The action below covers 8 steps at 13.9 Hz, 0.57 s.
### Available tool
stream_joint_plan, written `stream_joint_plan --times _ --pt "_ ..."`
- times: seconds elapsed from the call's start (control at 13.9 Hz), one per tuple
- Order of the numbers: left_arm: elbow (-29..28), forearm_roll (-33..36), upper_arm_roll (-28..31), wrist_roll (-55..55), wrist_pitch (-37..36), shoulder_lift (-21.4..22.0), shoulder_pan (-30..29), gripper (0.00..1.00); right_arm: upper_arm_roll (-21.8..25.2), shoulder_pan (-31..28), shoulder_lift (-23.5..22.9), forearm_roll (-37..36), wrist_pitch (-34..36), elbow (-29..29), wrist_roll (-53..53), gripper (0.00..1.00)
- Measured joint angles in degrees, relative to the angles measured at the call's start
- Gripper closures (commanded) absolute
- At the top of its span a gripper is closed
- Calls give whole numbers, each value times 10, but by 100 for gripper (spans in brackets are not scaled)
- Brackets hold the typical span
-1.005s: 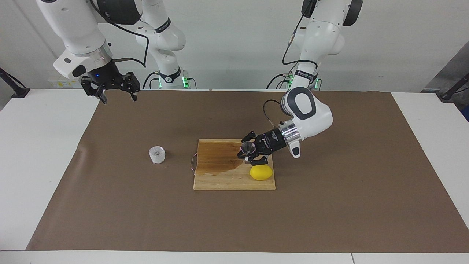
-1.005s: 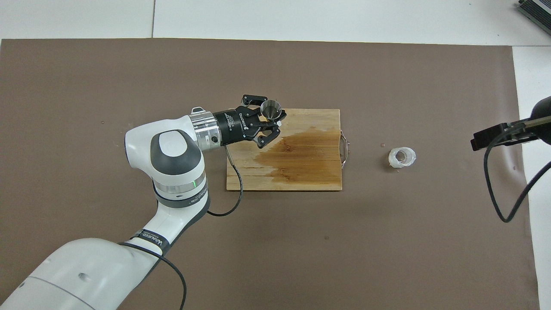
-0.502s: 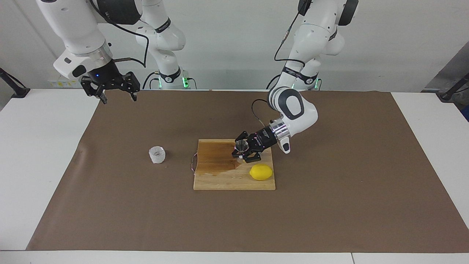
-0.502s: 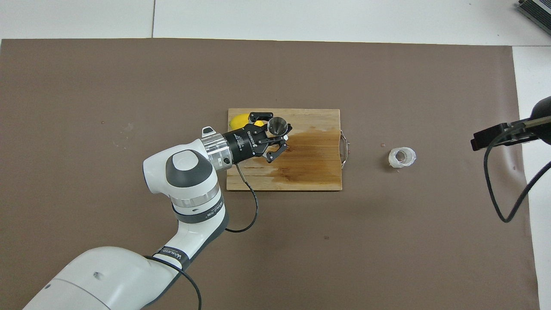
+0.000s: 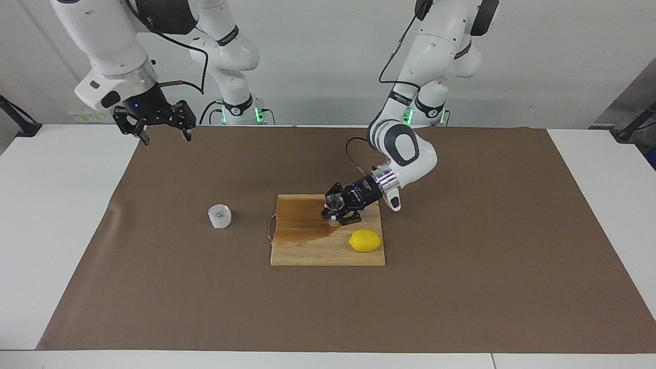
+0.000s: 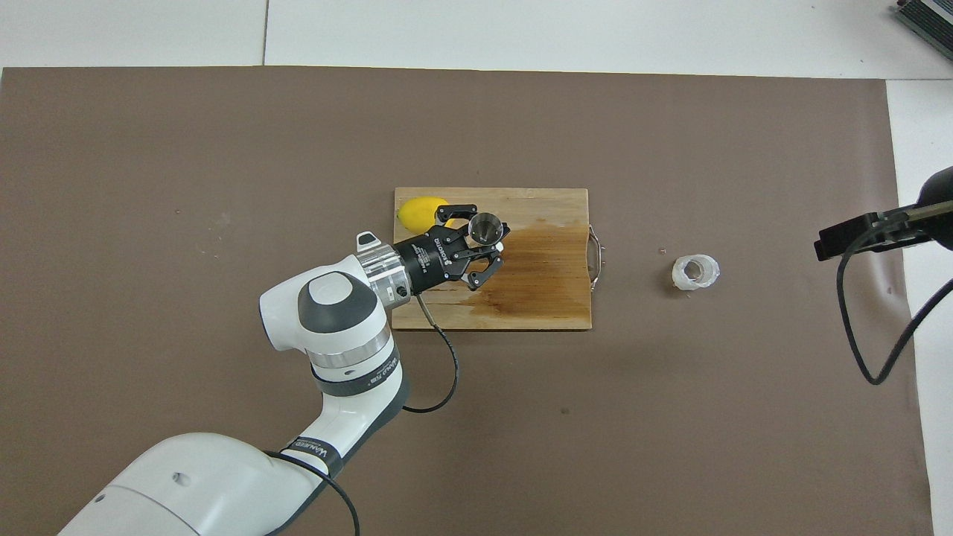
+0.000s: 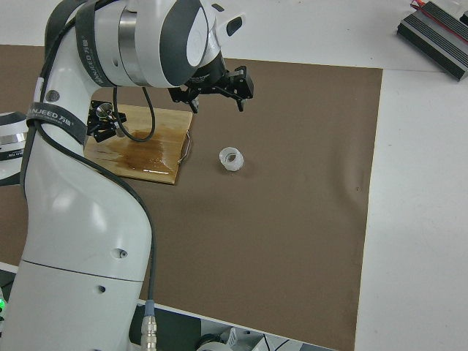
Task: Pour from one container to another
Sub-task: 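Set the metal cup on the board and open the left gripper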
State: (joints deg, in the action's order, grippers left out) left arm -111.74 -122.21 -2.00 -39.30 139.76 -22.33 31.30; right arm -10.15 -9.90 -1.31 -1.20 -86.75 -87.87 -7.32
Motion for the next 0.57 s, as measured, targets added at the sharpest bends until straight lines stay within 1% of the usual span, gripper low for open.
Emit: stream_joint_plan --times 0.22,0.5,0.57 --pt "-9 -28 -1 36 -2 -10 0 100 0 0 0 0 0 0 0 0" --pt "-9 -36 -1 48 -2 -17 0 100 0 0 0 0 0 0 0 0" --pt "-9 -37 -2 49 -2 -17 0 91 0 0 0 0 0 0 0 0"
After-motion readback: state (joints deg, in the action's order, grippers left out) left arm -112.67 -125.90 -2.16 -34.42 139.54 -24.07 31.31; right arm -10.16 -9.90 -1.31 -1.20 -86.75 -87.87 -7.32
